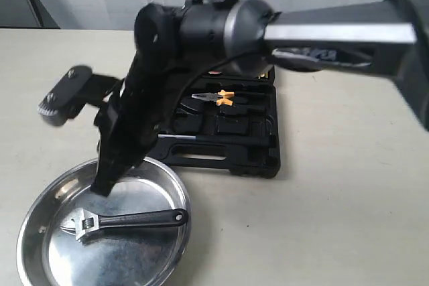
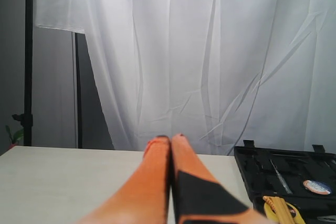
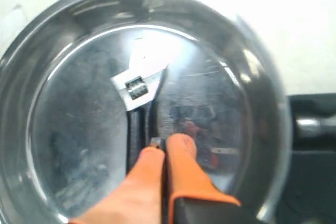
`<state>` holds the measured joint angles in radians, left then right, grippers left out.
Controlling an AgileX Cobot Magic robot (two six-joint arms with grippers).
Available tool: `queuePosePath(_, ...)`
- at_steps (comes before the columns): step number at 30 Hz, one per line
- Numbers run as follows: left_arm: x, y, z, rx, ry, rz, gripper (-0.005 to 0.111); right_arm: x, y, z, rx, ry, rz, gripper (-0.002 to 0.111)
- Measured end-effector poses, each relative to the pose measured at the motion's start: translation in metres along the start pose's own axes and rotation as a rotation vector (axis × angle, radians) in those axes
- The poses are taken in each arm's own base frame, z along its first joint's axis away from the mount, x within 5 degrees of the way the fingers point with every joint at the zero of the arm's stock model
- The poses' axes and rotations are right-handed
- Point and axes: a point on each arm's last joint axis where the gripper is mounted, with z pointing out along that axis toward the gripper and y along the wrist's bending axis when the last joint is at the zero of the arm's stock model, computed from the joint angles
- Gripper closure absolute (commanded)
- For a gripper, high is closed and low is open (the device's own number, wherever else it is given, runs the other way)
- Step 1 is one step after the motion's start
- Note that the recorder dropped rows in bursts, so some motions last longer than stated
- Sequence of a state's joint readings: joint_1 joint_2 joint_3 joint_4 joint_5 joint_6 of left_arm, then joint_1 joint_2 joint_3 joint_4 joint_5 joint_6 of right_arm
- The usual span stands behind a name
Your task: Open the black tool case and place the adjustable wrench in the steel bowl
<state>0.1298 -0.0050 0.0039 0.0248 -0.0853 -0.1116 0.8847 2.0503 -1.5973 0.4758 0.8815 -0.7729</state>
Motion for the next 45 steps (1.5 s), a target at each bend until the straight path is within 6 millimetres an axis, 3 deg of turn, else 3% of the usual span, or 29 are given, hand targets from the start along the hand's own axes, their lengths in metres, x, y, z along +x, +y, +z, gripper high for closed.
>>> queuePosePath(5,0.000,0.000,0.000,0.000,0.000,0.000,0.106,0.007,-0.027,-0.062,0.143,-0.152,0.159,0.108)
queuePosePath(8,0.000,0.000,0.000,0.000,0.000,0.000,0.106,0.019,-0.033,-0.100,0.245,-0.254,0.221,0.108)
queuePosePath(12,0.000,0.000,0.000,0.000,0.000,0.000,0.106,0.044,-0.020,-0.146,0.362,-0.371,0.274,0.108)
queuePosePath(16,0.000,0.000,0.000,0.000,0.000,0.000,0.106,0.075,0.012,-0.183,0.471,-0.503,0.306,0.108)
queuePosePath(21,0.000,0.000,0.000,0.000,0.000,0.000,0.106,0.117,0.053,-0.199,0.505,-0.568,0.334,0.108)
queuePosePath(26,0.000,0.000,0.000,0.000,0.000,0.000,0.106,0.134,0.077,-0.208,0.463,-0.553,0.322,0.108)
queuePosePath(34,0.000,0.000,0.000,0.000,0.000,0.000,0.106,0.136,0.087,-0.219,0.469,-0.585,0.307,0.108)
queuePosePath(38,0.000,0.000,0.000,0.002,0.000,0.000,0.106,0.147,0.087,-0.234,0.572,-0.669,0.321,0.108)
queuePosePath(42,0.000,0.000,0.000,0.002,0.000,0.000,0.106,0.184,0.084,-0.249,0.774,-0.783,0.427,0.108)
queuePosePath(45,0.000,0.000,0.000,0.002,0.000,0.000,0.106,0.226,0.086,-0.243,0.925,-0.817,0.547,0.108)
